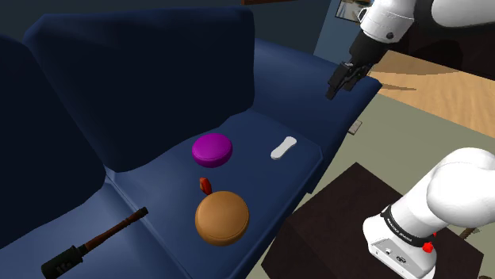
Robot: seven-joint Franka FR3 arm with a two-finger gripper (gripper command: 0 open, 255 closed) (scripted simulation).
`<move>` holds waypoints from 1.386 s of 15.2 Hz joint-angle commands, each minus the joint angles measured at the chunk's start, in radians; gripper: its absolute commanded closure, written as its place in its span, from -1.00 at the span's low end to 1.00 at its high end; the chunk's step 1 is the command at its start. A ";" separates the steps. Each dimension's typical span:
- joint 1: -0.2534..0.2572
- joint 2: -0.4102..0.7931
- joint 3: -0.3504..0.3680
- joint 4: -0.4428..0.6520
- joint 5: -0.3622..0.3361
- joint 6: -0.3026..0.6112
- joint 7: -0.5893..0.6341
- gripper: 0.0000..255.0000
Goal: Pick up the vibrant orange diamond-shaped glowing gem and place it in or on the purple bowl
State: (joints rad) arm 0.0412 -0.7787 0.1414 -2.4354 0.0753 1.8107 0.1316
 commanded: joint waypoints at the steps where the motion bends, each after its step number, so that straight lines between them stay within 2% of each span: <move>1: 0.010 0.029 0.039 -0.035 0.013 0.076 0.031 -1.00; 8: 0.022 0.179 0.165 -0.107 0.024 0.332 0.129 -1.00; 13: 0.004 0.335 0.267 -0.112 -0.013 0.513 0.224 -1.00; 17: -0.039 0.485 0.359 -0.087 -0.100 0.645 0.335 -1.00; 19: -0.069 0.568 0.407 -0.064 -0.176 0.701 0.411 -1.00; 21: -0.101 0.659 0.452 -0.032 -0.281 0.747 0.508 -1.00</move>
State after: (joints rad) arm -0.0444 -0.1634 0.5706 -2.4760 -0.1523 2.5274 0.5897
